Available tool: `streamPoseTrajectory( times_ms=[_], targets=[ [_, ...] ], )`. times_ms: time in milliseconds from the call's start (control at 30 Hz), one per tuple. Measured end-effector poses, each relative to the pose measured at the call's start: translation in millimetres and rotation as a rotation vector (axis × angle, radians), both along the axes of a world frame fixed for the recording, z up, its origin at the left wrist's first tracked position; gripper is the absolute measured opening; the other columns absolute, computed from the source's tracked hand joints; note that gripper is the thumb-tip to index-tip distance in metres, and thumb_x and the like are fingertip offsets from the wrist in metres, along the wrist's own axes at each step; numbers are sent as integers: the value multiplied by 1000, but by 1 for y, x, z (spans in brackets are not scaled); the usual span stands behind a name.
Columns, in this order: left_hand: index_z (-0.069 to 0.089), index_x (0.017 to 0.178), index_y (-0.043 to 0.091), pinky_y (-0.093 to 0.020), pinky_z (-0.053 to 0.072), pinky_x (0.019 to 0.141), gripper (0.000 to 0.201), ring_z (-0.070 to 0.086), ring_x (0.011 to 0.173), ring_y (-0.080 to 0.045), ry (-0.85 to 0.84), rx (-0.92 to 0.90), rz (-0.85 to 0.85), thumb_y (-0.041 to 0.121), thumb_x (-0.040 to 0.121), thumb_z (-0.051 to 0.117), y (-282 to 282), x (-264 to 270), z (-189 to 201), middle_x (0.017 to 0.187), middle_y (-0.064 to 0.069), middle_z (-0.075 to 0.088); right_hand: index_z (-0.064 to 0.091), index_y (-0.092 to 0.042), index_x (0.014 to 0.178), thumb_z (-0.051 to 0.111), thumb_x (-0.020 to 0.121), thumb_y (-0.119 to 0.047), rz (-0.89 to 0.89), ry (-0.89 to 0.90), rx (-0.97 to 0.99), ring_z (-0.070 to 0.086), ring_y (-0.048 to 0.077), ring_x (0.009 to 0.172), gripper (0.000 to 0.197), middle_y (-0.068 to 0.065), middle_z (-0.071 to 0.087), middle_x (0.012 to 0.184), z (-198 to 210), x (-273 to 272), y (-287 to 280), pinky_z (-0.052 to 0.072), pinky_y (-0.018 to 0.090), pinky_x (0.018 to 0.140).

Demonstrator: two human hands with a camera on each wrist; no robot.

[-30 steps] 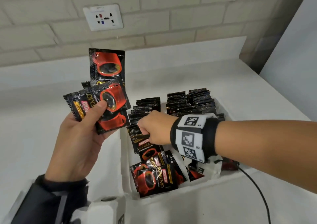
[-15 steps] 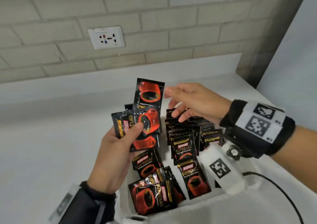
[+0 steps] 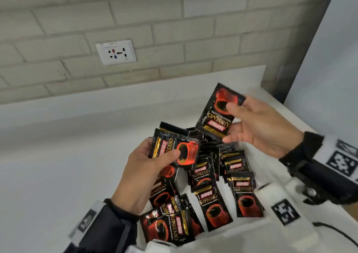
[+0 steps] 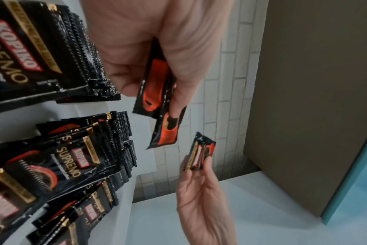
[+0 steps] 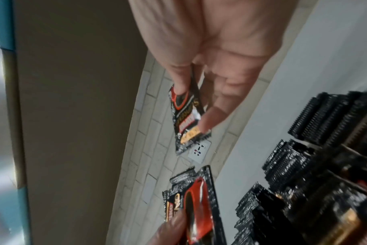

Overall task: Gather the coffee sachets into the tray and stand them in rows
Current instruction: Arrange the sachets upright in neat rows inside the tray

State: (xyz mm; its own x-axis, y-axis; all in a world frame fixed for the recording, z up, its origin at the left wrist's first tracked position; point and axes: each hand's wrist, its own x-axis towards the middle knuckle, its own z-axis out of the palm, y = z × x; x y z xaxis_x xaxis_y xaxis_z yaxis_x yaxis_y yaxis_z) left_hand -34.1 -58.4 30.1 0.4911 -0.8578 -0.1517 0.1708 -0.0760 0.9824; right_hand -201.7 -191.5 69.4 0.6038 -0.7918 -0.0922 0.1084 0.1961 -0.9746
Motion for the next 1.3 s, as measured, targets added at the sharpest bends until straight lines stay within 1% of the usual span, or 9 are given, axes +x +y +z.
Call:
streamPoseTrajectory(
  times_ms=[167,300,367,567,667,800,900,1100,1300],
  targets=[
    [60,93,13,-30,50,58,46,64,61,-16,55,1,-40,9,49,72,-6,0,3,79,-6,69,56,-17,93,57,80,1,-9,-71,-61,68,16,68,22,8,66,92,-8,-9,2,57,26,59],
    [62,98,9,-30,54,57,52,68,69,-21,77,58,-188,8,48,74,-5,-3,5,91,-13,71,69,-36,71,75,58,-18,-62,-2,-763,59,3,95,23,-18,62,97,-13,-18,7,47,15,85],
    [63,97,9,-24,52,51,49,68,66,-18,88,67,-240,7,49,73,-5,-4,8,89,-12,72,70,-41,72,71,59,-30,-27,54,-848,57,1,97,18,-20,60,99,-14,-20,14,43,13,86],
    [65,92,15,-31,51,61,51,68,70,-19,-36,-11,-101,20,42,77,-9,-11,9,86,-7,73,60,-18,88,67,69,-2,-132,-97,-249,66,16,63,26,4,69,77,-5,-19,18,54,22,57],
    [66,90,17,-29,50,62,45,68,69,-14,-20,-54,2,21,47,76,-13,-17,6,84,-3,74,59,-13,93,64,61,-13,-89,-241,19,67,19,65,33,7,70,82,-6,-17,26,54,22,55],
    [62,97,11,-18,51,51,31,65,58,-6,75,-130,-5,6,67,69,-17,-31,13,79,-1,71,66,-21,90,64,59,-31,-75,-51,-3,55,3,68,32,-9,68,81,-22,-5,43,42,24,64],
    [63,96,11,-17,52,53,27,67,64,-6,117,-198,-33,20,71,62,-17,-38,18,78,1,73,65,-25,92,60,76,-35,-66,74,-15,53,-12,56,19,-23,65,69,-30,6,51,33,25,67],
    [60,112,22,-16,54,65,53,69,89,-11,69,-214,-45,54,77,38,-11,-40,19,96,2,74,60,-30,93,53,88,-34,-119,57,85,47,9,81,9,-9,59,97,-39,24,55,35,23,66],
    [63,101,20,-17,55,64,39,70,84,-10,110,-193,-76,45,87,36,-10,-33,16,92,-3,74,56,-30,101,49,91,-35,-68,82,79,52,12,89,13,-5,60,104,-40,30,56,39,26,71]
  ],
)
